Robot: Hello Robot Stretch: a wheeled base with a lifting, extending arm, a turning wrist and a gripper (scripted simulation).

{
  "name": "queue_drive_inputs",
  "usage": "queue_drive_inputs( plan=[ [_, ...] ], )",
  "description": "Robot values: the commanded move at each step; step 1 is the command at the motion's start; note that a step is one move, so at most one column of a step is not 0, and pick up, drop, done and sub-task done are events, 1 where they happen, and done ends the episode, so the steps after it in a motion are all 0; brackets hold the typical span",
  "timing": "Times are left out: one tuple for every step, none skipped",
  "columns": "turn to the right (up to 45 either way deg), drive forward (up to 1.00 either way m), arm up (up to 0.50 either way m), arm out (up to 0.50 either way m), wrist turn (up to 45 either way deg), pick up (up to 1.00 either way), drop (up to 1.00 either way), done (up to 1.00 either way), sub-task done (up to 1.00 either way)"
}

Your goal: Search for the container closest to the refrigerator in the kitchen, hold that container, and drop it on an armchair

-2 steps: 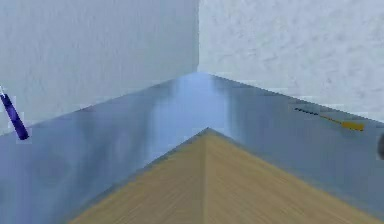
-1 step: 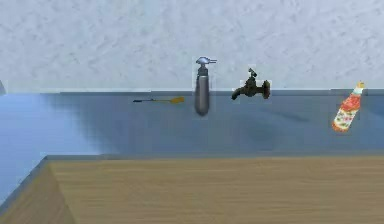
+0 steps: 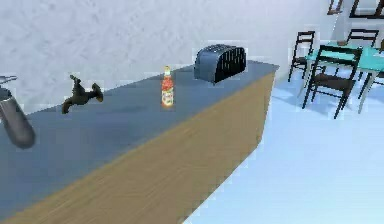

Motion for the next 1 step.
queue_drive_inputs(
  plan=[
    [42.0, 0.0, 0.0, 0.0, 0.0, 0.0, 0.0, 0.0, 0.0]
  ],
)
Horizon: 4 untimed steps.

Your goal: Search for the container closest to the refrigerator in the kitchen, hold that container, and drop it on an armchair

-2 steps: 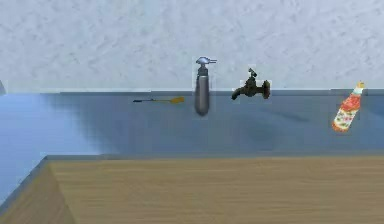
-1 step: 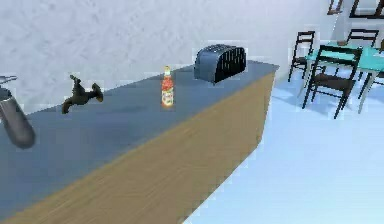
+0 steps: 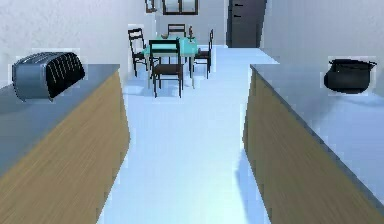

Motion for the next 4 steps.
queue_drive_inputs(
  plan=[
    [0.0, 1.0, 0.0, 0.0, 0.0, 0.0, 0.0, 0.0, 0.0],
    [0.0, 1.0, 0.0, 0.0, 0.0, 0.0, 0.0, 0.0, 0.0],
    [0.0, 0.25, 0.0, 0.0, 0.0, 0.0, 0.0, 0.0, 0.0],
    [30.0, 0.0, 0.0, 0.0, 0.0, 0.0, 0.0, 0.0, 0.0]
  ],
)
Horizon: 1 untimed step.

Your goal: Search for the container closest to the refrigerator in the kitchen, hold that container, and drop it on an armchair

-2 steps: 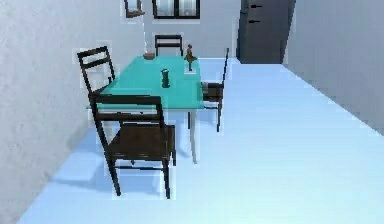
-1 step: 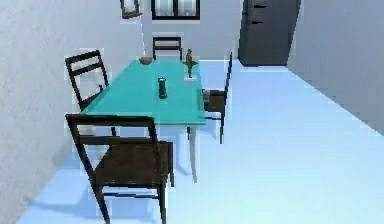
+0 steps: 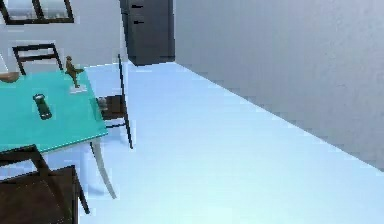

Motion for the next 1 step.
queue_drive_inputs(
  plan=[
    [0.0, 1.0, 0.0, 0.0, 0.0, 0.0, 0.0, 0.0, 0.0]
  ],
)
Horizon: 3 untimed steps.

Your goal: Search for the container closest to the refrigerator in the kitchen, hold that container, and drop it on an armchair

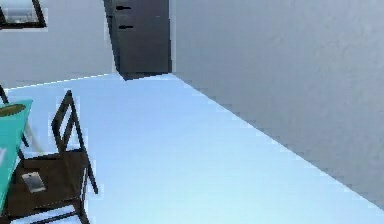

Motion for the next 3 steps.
queue_drive_inputs(
  plan=[
    [9.0, 0.0, 0.0, 0.0, 0.0, 0.0, 0.0, 0.0, 0.0],
    [0.0, 0.25, 0.0, 0.0, 0.0, 0.0, 0.0, 0.0, 0.0],
    [-27.0, 0.0, 0.0, 0.0, 0.0, 0.0, 0.0, 0.0, 0.0]
  ],
)
